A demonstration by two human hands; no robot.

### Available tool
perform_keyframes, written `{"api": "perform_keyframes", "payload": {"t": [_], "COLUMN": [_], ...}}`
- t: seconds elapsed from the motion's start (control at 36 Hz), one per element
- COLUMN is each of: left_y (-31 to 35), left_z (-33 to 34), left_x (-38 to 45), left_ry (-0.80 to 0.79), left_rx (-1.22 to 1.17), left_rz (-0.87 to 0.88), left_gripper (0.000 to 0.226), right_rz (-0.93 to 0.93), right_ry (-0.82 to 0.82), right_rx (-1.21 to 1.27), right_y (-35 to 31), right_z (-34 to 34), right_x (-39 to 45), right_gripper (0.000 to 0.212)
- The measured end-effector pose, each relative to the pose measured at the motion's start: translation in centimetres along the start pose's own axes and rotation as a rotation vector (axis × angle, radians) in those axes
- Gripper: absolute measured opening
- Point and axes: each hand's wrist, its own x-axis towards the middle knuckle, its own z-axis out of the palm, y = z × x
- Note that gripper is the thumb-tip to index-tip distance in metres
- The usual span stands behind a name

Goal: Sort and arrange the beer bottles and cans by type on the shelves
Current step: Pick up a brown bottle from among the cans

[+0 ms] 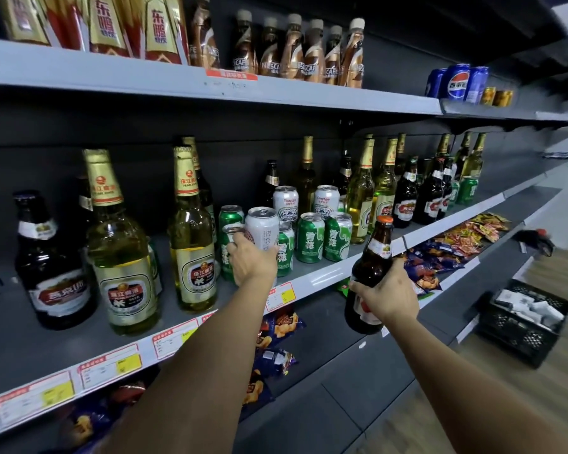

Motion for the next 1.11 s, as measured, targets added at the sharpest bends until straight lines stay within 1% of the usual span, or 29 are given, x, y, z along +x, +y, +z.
{"api": "perform_keyframes", "payload": {"t": [0.08,0.14,0.22,0.28,0.33,0.44,0.53,0.64,0.75,0.89,1.0,1.11], "left_y": [-0.3,-0.3,-0.4,-0.4,-0.3,0.6,1.4,3.0,5.7,9.9,13.9,18.3], "left_z": [0.0,0.0,0.7,1.6,2.5,5.0,7.9,12.5,17.7,24.6,30.1,35.3], "left_x": [-0.7,-1.5,-2.6,-3.2,-3.7,-4.5,-5.1,-6.3,-7.5,-8.5,-9.6,-10.6], "left_ry": [0.013,0.064,0.135,0.13,0.109,0.051,-0.064,-0.259,-0.366,-0.395,-0.379,-0.366], "left_rx": [0.003,0.033,0.074,0.115,0.143,0.128,0.159,0.188,0.207,0.197,0.179,0.197], "left_rz": [0.015,0.04,0.124,0.204,0.281,0.386,0.459,0.492,0.51,0.495,0.479,0.489], "left_gripper": [0.067,0.062,0.048,0.04,0.033,0.029,0.028,0.03,0.036,0.034,0.035,0.036], "right_rz": [-0.004,0.001,0.008,0.01,0.013,0.032,0.053,0.083,0.083,0.055,0.014,-0.016], "right_ry": [-0.016,-0.024,-0.03,-0.03,-0.021,0.0,0.027,0.069,0.113,0.133,0.141,0.132], "right_rx": [-0.004,-0.002,-0.004,-0.003,0.002,-0.002,-0.033,-0.06,-0.06,-0.082,-0.075,-0.04], "right_y": [0.0,-0.1,0.1,0.4,0.8,2.0,3.5,6.1,9.2,13.7,17.3,20.6], "right_z": [0.2,0.2,0.1,-0.1,-0.7,-2.3,-3.5,-5.4,-7.4,-10.6,-13.8,-17.1], "right_x": [-0.3,-0.5,-0.5,-0.5,-0.4,0.5,1.7,4.2,7.6,13.0,17.6,22.4], "right_gripper": [0.068,0.067,0.066,0.067,0.068,0.068,0.067,0.068,0.069,0.067,0.07,0.065]}}
